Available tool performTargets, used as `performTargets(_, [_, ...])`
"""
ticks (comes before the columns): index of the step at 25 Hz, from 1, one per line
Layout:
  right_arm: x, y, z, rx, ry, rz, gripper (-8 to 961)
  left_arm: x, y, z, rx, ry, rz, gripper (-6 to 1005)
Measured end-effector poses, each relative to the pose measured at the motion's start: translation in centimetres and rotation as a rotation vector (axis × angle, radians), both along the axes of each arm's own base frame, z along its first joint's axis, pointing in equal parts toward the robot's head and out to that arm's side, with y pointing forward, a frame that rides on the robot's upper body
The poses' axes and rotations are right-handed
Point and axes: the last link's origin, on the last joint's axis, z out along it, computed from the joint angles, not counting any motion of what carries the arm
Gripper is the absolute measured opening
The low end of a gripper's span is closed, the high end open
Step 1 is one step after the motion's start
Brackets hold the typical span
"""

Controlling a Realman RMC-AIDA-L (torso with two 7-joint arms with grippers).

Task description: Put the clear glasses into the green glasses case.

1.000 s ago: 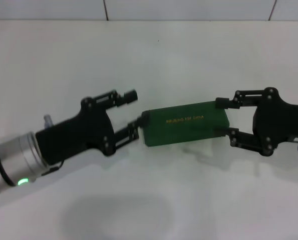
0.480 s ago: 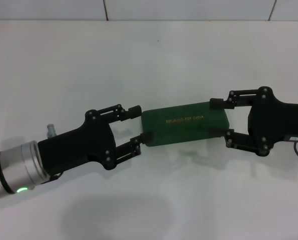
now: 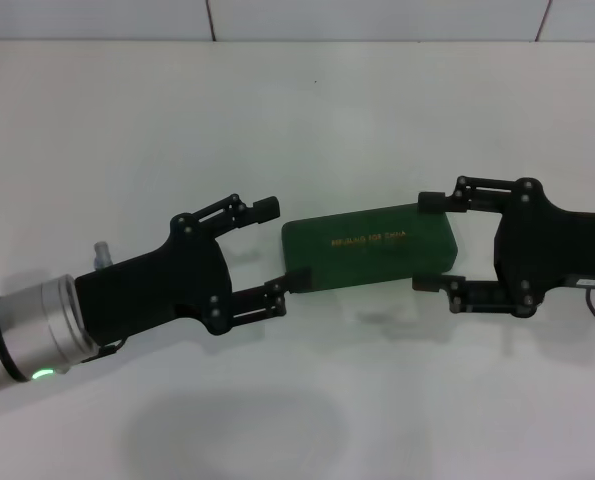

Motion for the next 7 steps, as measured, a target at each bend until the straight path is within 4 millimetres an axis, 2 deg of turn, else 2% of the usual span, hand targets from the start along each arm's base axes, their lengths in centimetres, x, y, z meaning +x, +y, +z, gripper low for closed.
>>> performTargets(4, [-0.05,0.09,-0.26,0.02,-0.004,0.015,578,0.03,-0.1,-0.12,0.006,-0.002,-0.002,738])
performTargets(7, [-0.06,0.31,-0.32,0.034,-0.009,0.013,578,0.01,-0.15,-0.14,0.028,-0.009,0.002,738])
